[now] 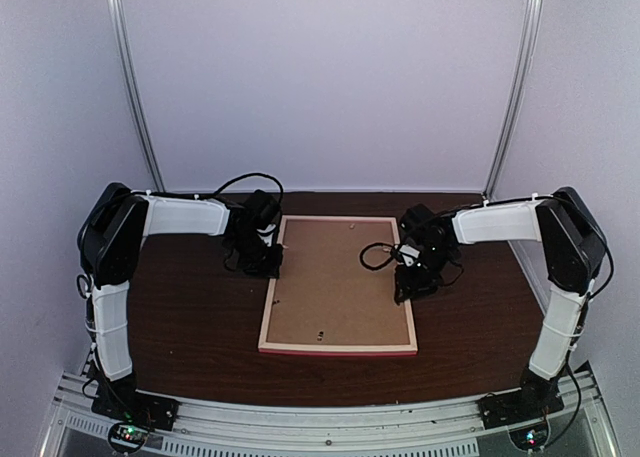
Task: Put the photo into the frame
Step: Press the fastener onto the backboard.
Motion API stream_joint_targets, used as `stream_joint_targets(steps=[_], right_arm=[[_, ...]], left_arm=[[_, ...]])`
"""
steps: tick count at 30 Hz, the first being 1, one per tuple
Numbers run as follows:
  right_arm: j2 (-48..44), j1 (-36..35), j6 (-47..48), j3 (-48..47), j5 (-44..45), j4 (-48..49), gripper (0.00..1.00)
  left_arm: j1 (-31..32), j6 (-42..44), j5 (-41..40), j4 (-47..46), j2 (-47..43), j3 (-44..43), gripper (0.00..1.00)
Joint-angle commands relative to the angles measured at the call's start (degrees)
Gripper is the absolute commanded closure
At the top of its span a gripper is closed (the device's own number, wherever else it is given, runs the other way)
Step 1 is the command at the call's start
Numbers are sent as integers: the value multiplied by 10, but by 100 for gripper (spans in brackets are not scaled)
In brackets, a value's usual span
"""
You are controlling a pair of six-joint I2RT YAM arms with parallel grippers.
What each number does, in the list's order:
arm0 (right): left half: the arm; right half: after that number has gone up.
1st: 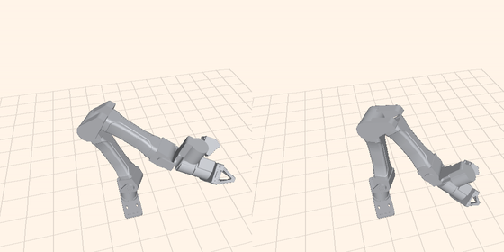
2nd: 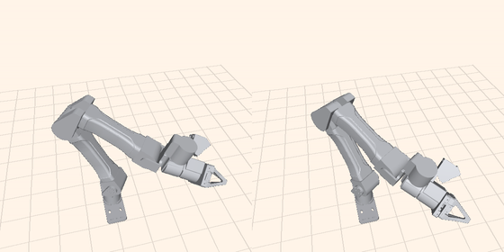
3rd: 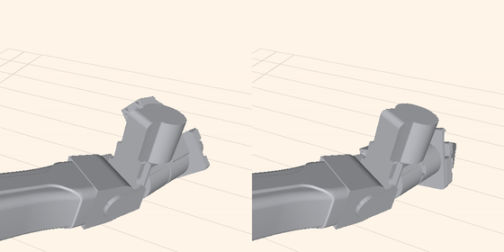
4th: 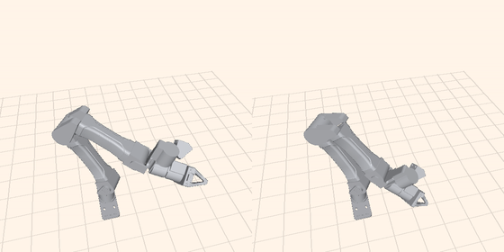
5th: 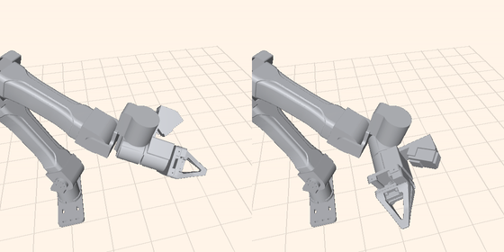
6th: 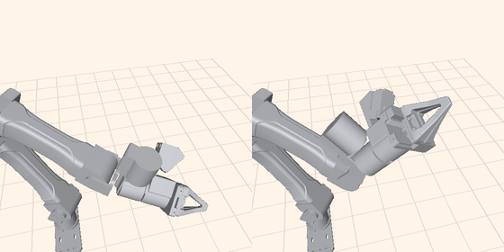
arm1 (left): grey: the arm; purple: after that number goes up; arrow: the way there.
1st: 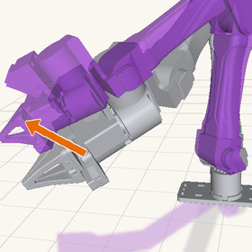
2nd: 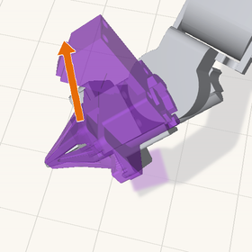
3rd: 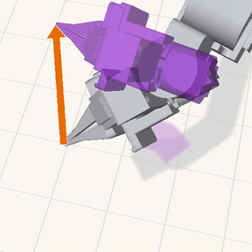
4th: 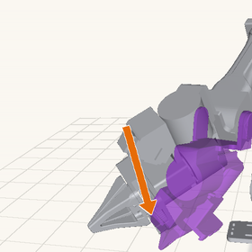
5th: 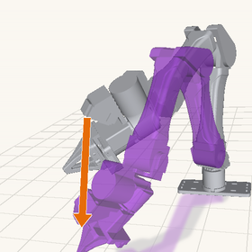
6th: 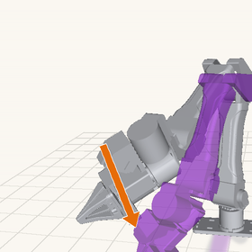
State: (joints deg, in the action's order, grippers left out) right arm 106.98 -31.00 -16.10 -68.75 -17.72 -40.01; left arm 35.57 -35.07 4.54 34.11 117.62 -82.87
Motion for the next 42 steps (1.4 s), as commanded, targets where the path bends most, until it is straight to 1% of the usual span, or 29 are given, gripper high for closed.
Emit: stream_joint_targets(steps=[1,9,14,23,27,31,33,37,42], right_arm=[[29,3,8,10,26,16,64],[30,8,17,12,8,9,69],[32,11,33,13,12,-7,72],[35,24,36,11,5,-15,73],[37,27,33,8,5,-17,73],[42,27,29,4,8,-19,67],[43,26,28,2,14,-22,65],[44,27,35,-2,15,-29,66],[44,27,55,-4,24,-48,69]], left_arm=[[1,22,13,-8,7,-4,83],[1,23,12,-8,5,-3,83],[1,23,12,-7,4,-4,83],[1,23,11,-7,3,-2,84],[1,23,11,-7,2,-3,84],[0,23,10,-7,2,-3,84],[1,23,10,-7,2,-3,84],[1,23,9,-7,2,-3,83],[0,23,8,-7,2,-4,83]])
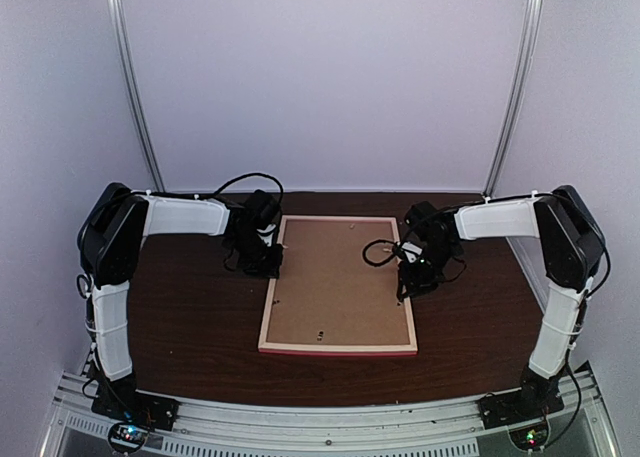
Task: Put the photo into the frame
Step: Press the fastener onto the backboard.
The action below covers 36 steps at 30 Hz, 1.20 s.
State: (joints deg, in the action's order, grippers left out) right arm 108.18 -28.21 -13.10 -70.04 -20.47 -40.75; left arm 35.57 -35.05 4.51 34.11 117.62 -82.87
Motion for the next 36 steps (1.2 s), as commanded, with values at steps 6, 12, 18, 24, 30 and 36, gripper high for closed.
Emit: stream_joint_targets(steps=[6,12,18,24,30,36], right_arm=[[30,-1,55,-5,70,-76,70],[35,-2,80,-11,76,-97,72],[40,-9,99,-16,71,-108,74],[47,-22,110,-21,55,-110,72],[51,-27,108,-27,51,-110,66],[56,-28,113,-36,24,-104,65]], left_arm=[[0,23,8,-6,2,-6,83],[0,23,7,-4,2,-6,84],[0,23,6,-3,2,-8,83],[0,23,5,-2,2,-8,84],[0,23,5,-1,2,-10,84],[0,23,5,0,3,-9,83]])
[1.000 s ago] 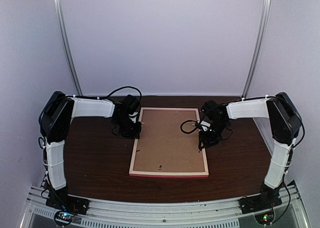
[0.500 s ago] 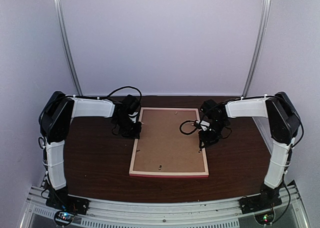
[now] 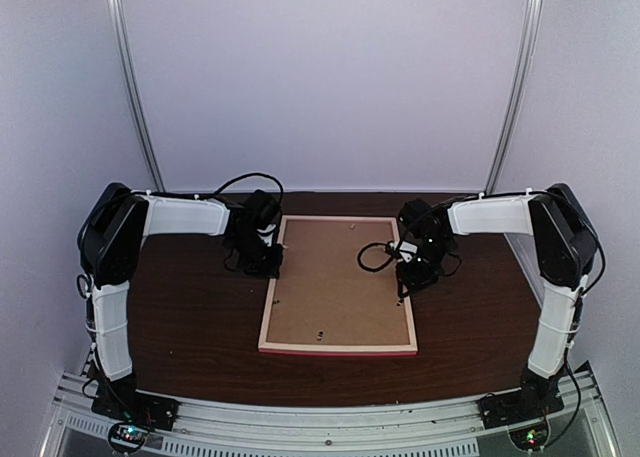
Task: Put the photo into the frame
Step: Press the fastener onto the backboard.
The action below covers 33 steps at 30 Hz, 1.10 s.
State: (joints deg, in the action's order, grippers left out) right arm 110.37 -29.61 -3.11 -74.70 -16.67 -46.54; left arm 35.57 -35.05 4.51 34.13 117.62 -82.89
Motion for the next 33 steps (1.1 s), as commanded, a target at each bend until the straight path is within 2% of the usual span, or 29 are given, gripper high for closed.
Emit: stream_joint_targets(steps=[1,4,11,23,30,33], right_arm=[[33,-14,17,9,-13,-49,64],[28,-14,24,5,-16,-60,61],[32,-16,45,0,6,-84,61],[50,-16,55,-16,51,-111,75],[52,-16,67,-16,45,-110,79],[55,-14,66,-14,29,-99,76]], left_arm=[[0,23,5,0,2,-9,83],[0,23,5,0,2,-9,84],[0,25,7,0,2,-13,84],[0,27,8,1,3,-14,84],[0,26,7,1,3,-13,83],[1,27,7,1,3,-12,84]])
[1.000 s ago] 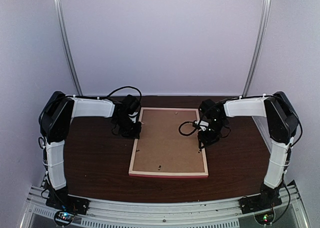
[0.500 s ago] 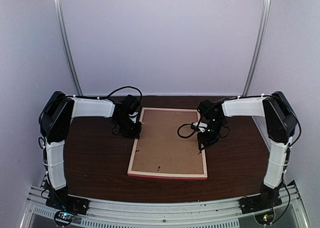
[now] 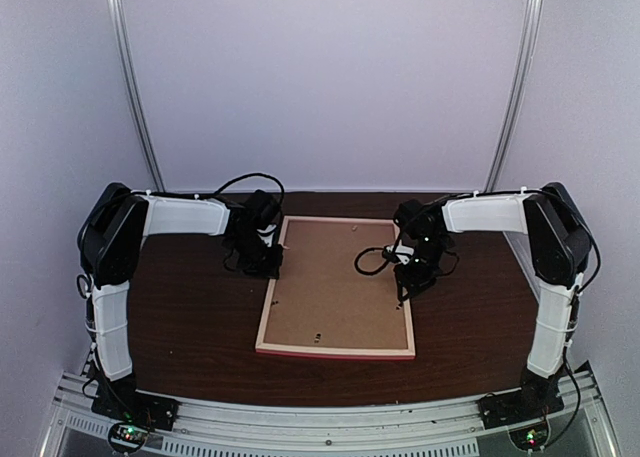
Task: Put the photo into the frame
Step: Press the fastener onto the backboard.
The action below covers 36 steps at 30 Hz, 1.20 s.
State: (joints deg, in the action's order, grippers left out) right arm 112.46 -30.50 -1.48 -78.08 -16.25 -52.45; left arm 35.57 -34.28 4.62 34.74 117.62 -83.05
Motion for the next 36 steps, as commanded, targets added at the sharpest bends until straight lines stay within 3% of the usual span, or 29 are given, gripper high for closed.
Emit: stream_joint_targets(steps=[1,4,10,20,36], right_arm=[[35,-2,46,20,17,-34,73],[37,15,30,26,-11,-17,67],[29,39,17,41,-57,7,65],[36,30,17,42,-5,-14,57],[36,11,38,35,41,-50,65]], left_arm=[[0,19,7,-5,3,-11,84],[0,19,9,-5,2,-9,83],[0,19,11,-5,2,-6,83],[0,18,10,-6,3,-7,84],[0,19,4,-2,6,-12,84]])
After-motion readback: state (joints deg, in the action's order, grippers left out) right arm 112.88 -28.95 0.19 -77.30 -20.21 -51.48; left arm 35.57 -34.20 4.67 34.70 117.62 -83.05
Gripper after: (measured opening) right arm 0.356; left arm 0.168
